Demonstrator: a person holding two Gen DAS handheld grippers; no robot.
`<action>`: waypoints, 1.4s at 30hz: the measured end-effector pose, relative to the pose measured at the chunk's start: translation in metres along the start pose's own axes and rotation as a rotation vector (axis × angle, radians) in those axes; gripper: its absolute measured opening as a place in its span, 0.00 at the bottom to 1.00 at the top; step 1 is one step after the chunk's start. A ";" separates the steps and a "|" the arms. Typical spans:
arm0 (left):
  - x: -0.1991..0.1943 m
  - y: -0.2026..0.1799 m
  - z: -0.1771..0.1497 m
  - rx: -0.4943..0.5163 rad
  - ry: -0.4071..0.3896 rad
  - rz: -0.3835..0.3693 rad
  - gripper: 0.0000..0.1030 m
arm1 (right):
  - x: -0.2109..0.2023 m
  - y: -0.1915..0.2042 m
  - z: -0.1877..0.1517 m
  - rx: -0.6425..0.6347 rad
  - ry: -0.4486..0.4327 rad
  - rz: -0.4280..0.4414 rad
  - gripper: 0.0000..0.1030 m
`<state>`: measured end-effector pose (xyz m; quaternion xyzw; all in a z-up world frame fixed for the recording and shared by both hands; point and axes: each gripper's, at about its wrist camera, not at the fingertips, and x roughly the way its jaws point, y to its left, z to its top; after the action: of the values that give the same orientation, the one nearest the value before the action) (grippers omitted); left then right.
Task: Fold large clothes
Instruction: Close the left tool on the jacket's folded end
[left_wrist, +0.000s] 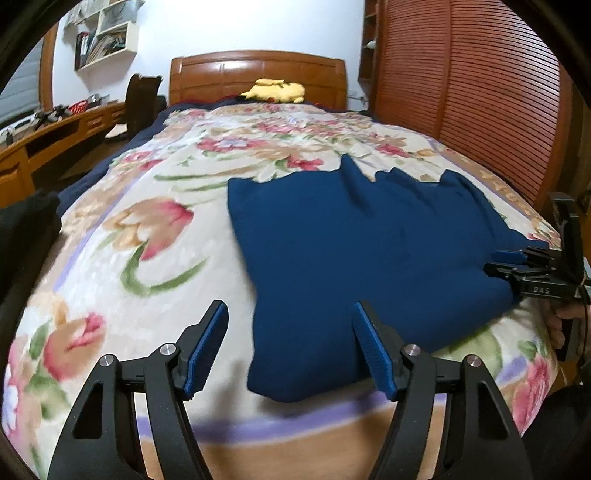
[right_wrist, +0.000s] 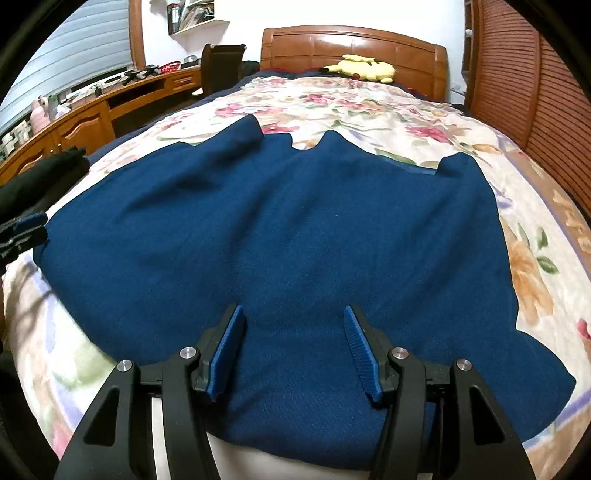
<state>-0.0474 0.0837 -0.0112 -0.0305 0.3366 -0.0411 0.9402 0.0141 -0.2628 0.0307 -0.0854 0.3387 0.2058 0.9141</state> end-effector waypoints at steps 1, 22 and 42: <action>0.001 0.002 -0.001 -0.006 0.004 0.002 0.69 | -0.001 0.001 0.000 0.001 -0.003 -0.003 0.57; 0.008 0.009 -0.011 -0.029 0.072 0.020 0.69 | -0.045 0.051 -0.009 -0.033 -0.082 0.063 0.57; 0.030 0.004 -0.015 -0.067 0.185 -0.145 0.40 | -0.011 0.060 -0.010 -0.044 -0.006 0.043 0.57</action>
<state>-0.0339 0.0843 -0.0424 -0.0822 0.4201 -0.1004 0.8981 -0.0256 -0.2148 0.0292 -0.0975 0.3332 0.2330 0.9084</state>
